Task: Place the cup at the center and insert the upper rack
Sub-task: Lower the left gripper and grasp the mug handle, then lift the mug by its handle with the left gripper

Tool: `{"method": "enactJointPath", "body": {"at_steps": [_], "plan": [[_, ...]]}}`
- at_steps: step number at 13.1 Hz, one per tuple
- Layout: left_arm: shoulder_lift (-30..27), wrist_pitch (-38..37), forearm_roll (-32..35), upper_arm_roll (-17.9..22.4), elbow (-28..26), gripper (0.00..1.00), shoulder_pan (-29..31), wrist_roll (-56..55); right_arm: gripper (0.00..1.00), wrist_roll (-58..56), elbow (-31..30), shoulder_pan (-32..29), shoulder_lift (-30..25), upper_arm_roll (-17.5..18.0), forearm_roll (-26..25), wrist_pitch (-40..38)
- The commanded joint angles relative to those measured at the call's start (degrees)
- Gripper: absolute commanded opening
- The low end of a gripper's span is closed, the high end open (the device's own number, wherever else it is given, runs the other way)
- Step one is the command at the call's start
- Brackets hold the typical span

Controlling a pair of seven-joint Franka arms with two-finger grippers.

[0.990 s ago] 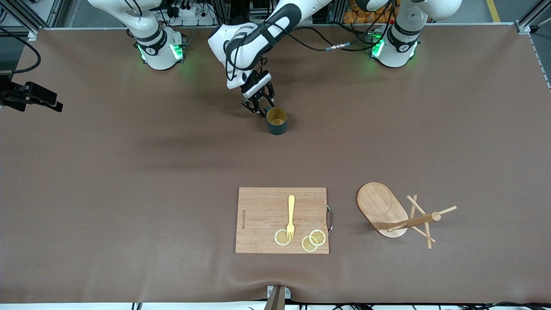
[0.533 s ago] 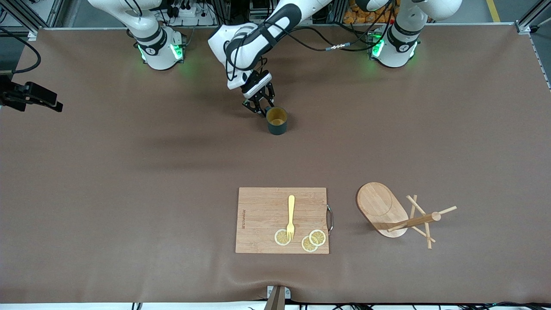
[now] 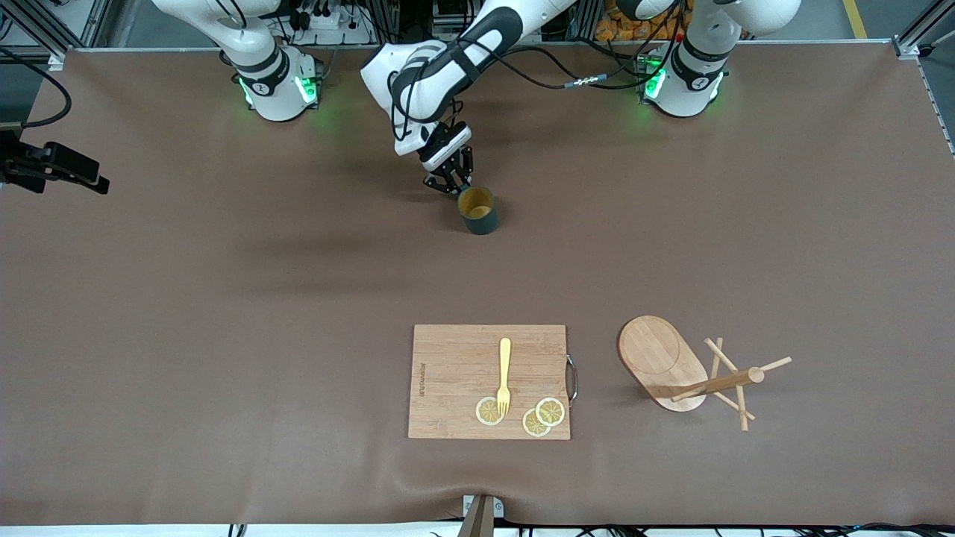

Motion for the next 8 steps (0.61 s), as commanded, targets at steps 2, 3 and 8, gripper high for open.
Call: {"method": "enactJointPath", "body": {"at_steps": [2, 3, 8], "plan": [[-0.9, -1.02, -0.81, 0.28, 0.96, 0.03, -0.09, -0.59, 1.0, 0.91, -1.02, -1.15, -1.16, 1.24, -0.75, 0.26], [-1.34, -1.03, -1.77, 0.28, 0.96, 0.01, -0.09, -0.5, 1.0, 0.91, -0.93, -1.15, -1.16, 1.24, -0.75, 0.26], [-5.28, -2.43, -3.7, -0.16, 1.4, 0.0, 2.1, 0.29, 1.0, 0.38, 0.47, -1.24, -1.52, 1.24, -0.66, 0.0]]}}
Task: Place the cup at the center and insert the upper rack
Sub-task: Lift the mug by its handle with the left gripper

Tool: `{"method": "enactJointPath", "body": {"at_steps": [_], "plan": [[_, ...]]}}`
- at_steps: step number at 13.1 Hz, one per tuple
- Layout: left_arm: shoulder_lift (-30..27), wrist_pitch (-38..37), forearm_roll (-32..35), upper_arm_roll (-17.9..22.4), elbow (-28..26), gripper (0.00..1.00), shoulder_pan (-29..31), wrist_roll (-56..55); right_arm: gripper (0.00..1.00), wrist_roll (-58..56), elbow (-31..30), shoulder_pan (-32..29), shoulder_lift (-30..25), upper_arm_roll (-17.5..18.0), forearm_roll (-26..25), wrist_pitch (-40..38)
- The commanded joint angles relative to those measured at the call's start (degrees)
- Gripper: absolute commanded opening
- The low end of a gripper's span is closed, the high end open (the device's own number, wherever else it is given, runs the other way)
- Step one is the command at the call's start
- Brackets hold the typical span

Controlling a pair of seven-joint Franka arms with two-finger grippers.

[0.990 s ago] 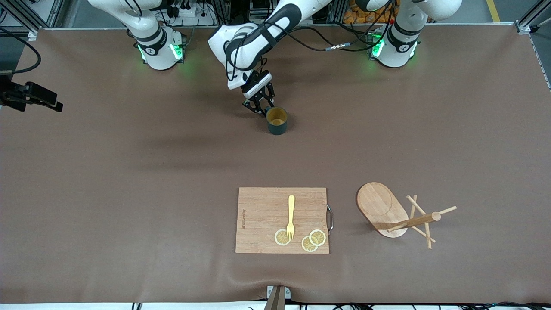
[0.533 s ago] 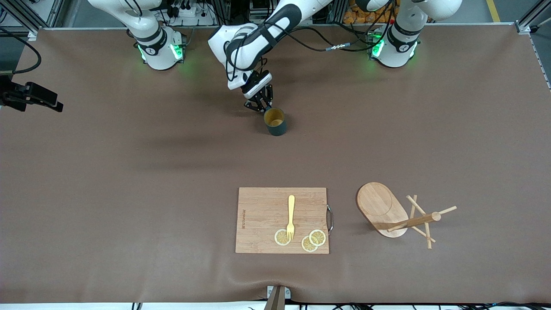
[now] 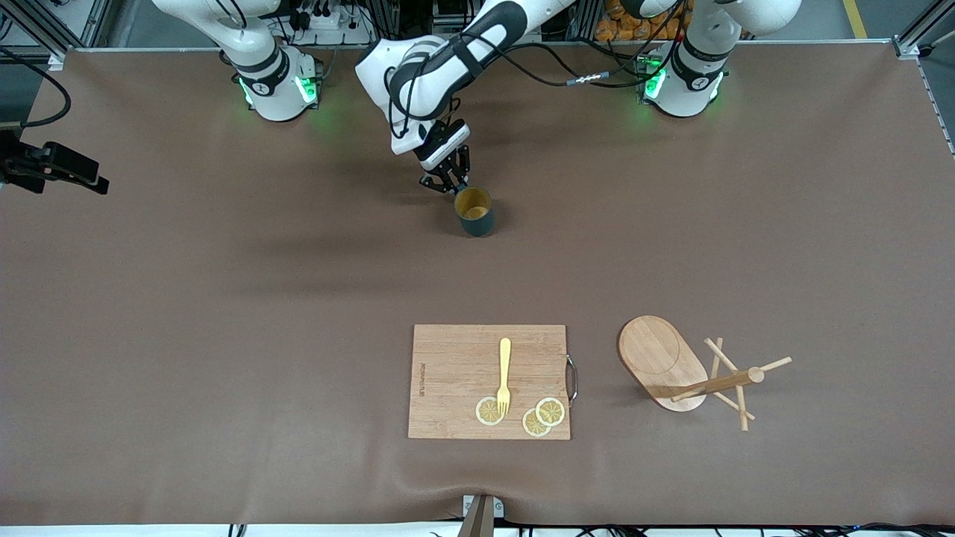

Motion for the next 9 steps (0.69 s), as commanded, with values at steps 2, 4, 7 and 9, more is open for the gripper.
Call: {"method": "enactJointPath", "body": {"at_steps": [2, 4, 7, 9], "plan": [[-5.99, -1.25, -4.03, -0.17, -0.66, 0.0, 1.74, 1.87, 1.0, 0.56, 0.12, -1.15, -1.46, 1.65, -0.57, -0.37], [-8.71, -1.25, -6.49, 0.0, -0.66, 0.0, 2.88, 3.19, 1.0, 0.74, 0.03, -1.23, -1.46, 1.75, -0.66, -0.37], [-12.93, -1.25, -10.0, 0.0, -0.66, 0.0, 5.25, 5.91, 1.0, 0.47, 1.17, -1.32, -1.72, 1.74, -0.92, -0.54], [-15.83, -1.25, -12.72, 0.0, -0.66, 0.0, 6.57, 8.72, 1.0, 0.21, 1.35, -1.32, -1.81, 1.66, -2.93, -1.77]]}}
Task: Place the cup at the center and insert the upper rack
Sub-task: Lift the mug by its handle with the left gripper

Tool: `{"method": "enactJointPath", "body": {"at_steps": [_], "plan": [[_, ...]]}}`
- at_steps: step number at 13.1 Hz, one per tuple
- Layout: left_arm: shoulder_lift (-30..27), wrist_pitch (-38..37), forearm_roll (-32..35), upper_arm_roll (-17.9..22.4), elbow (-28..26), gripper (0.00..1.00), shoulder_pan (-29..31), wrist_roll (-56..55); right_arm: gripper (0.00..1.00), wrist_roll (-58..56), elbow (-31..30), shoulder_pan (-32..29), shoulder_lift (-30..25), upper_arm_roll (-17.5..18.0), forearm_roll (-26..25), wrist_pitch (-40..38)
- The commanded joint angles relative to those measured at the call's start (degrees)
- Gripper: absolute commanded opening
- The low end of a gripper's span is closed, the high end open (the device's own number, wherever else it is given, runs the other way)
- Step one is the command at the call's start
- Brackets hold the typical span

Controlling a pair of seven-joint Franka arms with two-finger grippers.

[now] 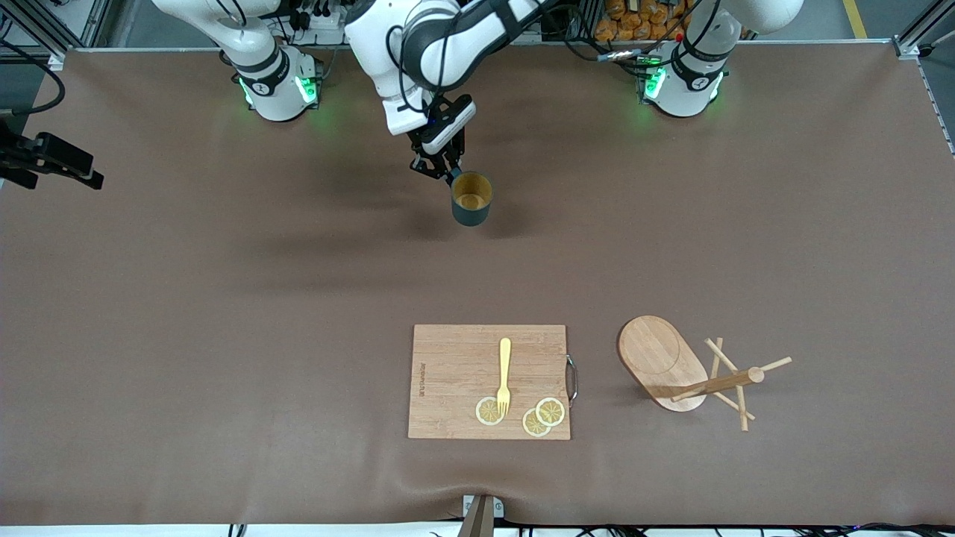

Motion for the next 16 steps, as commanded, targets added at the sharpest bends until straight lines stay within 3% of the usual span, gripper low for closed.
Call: {"method": "enactJointPath", "body": {"at_steps": [1, 2, 6, 16], "plan": [[-5.07, -0.48, -4.03, -0.01, -1.24, 0.0, 2.33, 3.7, 1.0, -1.18, 0.68, -1.29, -1.0, 1.16, -4.86, -1.22], [-6.3, -0.48, -5.35, -0.01, -1.24, 0.0, 3.48, 4.58, 1.0, -2.42, 1.03, -1.2, -0.92, 1.25, -6.02, -1.22], [-11.13, -0.39, -11.15, 0.07, -1.24, 0.0, 7.7, 11.08, 1.0, -1.55, 0.6, -1.29, -0.92, 1.25, -2.87, -1.57], [-18.79, 0.31, -27.14, -0.1, -1.06, 0.0, 26.32, 30.14, 1.0, -1.2, 1.12, -0.15, -0.21, 1.25, -2.34, -1.84]]}}
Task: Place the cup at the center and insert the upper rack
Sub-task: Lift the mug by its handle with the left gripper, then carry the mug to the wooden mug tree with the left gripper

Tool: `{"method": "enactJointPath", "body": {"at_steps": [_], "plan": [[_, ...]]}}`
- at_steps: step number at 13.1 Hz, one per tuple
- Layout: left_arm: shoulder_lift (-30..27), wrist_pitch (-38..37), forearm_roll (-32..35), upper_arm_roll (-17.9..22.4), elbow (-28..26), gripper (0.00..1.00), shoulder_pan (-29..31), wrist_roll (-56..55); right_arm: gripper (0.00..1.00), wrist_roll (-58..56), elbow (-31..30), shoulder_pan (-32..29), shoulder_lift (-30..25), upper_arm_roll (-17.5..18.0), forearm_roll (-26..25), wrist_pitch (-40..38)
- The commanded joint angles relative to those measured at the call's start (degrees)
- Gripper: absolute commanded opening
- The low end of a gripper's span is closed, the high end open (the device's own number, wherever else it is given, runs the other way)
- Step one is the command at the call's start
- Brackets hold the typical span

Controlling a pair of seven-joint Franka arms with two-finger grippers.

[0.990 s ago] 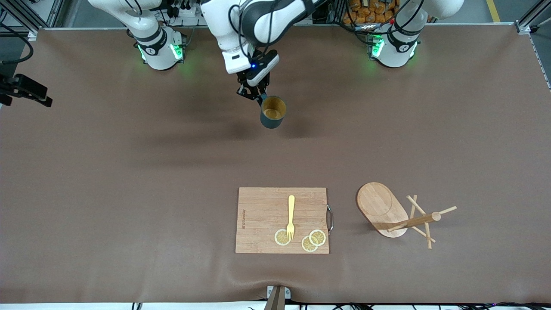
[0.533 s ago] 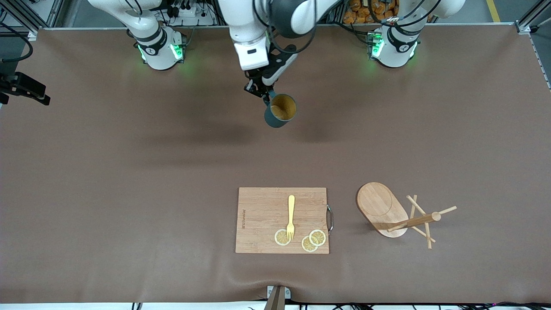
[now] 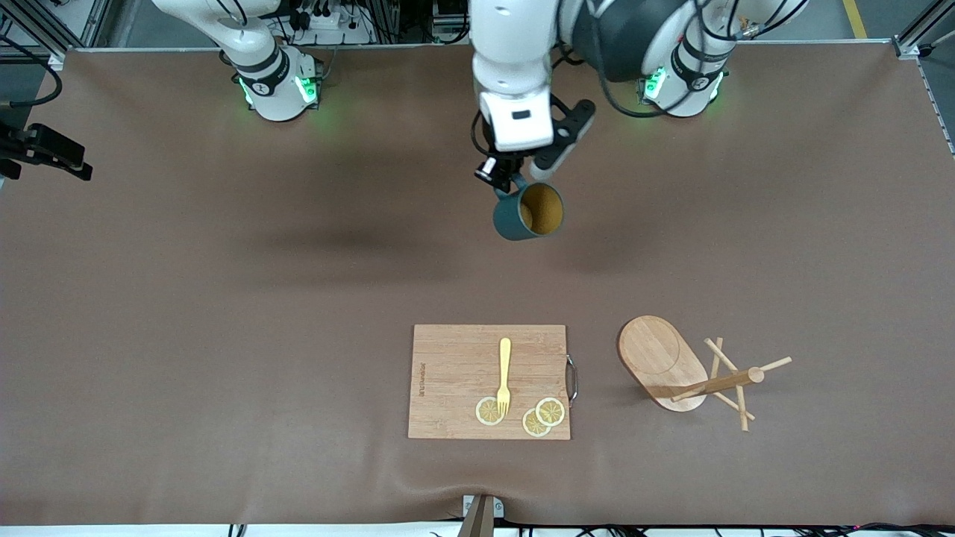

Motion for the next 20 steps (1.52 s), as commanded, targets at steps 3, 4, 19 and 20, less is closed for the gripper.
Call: {"method": "enactJointPath", "body": {"at_steps": [3, 4, 19, 20], "plan": [[-4.74, 0.26, -12.25, -0.47, -1.12, 0.0, 12.32, 12.54, 1.0, 4.38, 0.78, -0.94, -0.2, 0.05, 3.33, -0.59], [-5.0, 0.26, -15.07, -0.47, -1.12, 0.0, 15.05, 15.44, 1.0, 4.29, 0.78, -0.86, -0.2, -0.04, 3.33, -0.59], [2.55, -1.41, -41.89, -0.21, -1.38, 0.0, 37.3, 38.49, 1.0, 5.26, 0.69, -0.86, 0.68, 0.05, 3.42, -1.29], [2.73, -1.41, -42.77, -0.21, -1.38, 0.0, 37.57, 38.67, 1.0, 5.35, 0.69, -0.68, 0.68, 0.05, 3.42, -1.2]]}}
